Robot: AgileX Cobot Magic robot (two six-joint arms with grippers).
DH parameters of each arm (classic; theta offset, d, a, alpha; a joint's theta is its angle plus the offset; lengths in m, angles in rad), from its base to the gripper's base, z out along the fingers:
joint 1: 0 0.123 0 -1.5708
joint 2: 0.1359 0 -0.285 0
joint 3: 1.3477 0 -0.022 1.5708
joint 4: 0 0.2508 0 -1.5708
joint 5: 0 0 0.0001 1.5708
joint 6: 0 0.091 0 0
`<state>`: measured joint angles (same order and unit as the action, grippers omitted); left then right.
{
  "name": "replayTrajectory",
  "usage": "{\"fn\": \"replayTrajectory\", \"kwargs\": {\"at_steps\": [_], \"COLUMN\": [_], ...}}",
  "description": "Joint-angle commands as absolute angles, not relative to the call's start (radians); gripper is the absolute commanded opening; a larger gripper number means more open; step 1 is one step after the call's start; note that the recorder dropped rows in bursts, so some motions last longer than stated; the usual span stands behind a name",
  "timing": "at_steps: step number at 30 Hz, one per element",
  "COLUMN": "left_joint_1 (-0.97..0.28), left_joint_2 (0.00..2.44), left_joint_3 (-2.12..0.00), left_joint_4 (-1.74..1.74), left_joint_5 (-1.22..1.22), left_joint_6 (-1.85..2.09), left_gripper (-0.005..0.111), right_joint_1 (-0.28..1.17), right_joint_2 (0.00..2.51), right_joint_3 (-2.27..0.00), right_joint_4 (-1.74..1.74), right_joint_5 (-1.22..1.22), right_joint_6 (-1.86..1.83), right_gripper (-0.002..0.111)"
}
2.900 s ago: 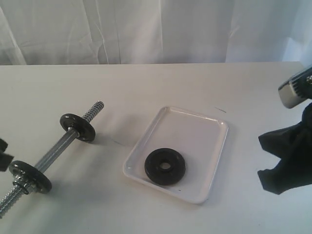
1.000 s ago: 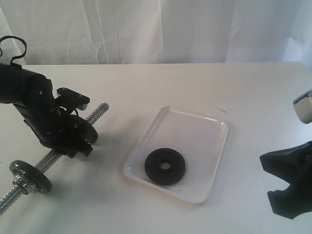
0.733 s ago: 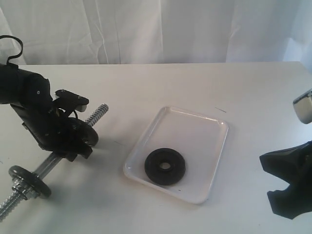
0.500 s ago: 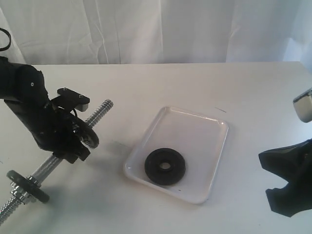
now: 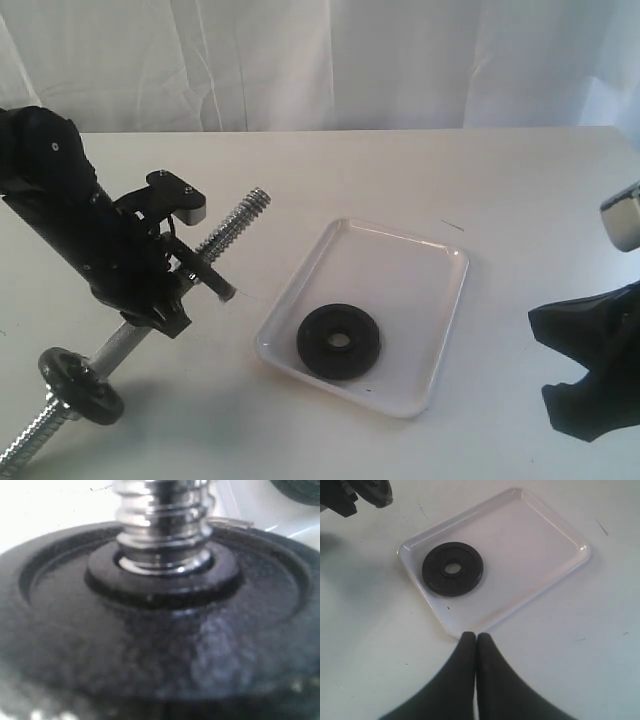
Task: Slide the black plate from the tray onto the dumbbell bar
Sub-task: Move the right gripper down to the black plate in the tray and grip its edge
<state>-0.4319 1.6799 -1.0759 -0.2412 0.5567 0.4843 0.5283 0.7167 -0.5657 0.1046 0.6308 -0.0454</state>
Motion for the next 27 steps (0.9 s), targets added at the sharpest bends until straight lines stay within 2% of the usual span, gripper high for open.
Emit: {"fn": "replayTrajectory", "kwargs": {"at_steps": [1, 12, 27], "left_joint_1": [-0.432, -0.432, -0.432], "left_joint_2": [1.604, 1.604, 1.604], "left_joint_3": [-1.096, -1.096, -1.096], "left_joint_4": [-0.284, -0.288, -0.299], "left_joint_5": [0.552, 0.597, 0.596], "left_joint_6": [0.498, 0.539, 0.539], "left_gripper": [0.000, 0.000, 0.000], "right_joint_1": [0.530, 0.530, 0.540], "right_joint_2": [0.718, 0.930, 1.482], "right_joint_3": [-0.554, -0.606, -0.958], "right_joint_4": [0.094, 0.098, 0.100], "right_joint_5": [0.609, 0.613, 0.582], "right_joint_6": [-0.050, -0.045, -0.245], "right_gripper": [0.000, 0.000, 0.001]}}
